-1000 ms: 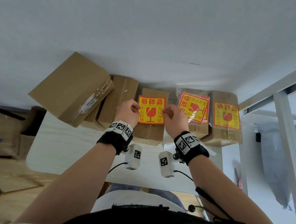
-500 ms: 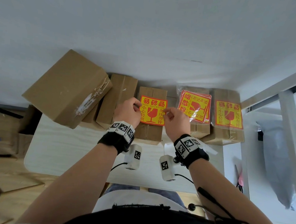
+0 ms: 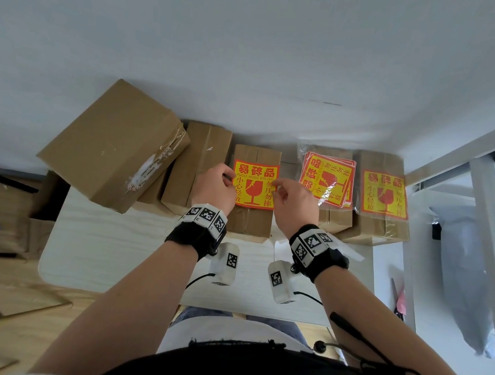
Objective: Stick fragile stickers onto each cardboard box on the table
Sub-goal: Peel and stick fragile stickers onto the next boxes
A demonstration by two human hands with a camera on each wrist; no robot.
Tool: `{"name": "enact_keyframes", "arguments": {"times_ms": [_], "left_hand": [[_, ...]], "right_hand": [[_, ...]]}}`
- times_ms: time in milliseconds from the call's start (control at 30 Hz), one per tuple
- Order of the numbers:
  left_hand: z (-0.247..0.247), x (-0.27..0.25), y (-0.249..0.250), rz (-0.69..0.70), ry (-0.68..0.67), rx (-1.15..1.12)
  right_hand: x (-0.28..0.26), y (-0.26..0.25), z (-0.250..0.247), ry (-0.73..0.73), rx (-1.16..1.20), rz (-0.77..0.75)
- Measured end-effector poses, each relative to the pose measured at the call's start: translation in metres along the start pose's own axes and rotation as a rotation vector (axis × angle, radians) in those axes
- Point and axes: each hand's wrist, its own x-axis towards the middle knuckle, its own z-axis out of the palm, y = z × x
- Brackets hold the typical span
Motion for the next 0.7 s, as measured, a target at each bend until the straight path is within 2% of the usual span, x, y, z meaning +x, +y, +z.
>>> {"name": "enact_keyframes", "arguments": {"times_ms": [433, 700], "left_hand": [[0.0009, -0.0007, -0.0006, -0.003, -0.013, 0.025], [-0.0027, -0.0019, 0.0069, 0.016, -0.035, 0.135]], "right_hand": [[0.0000, -0.0063, 0.0014, 0.000, -0.121, -0.090], [0.0000, -0.0056, 0.0010, -0.044, -0.197, -0.111]]}}
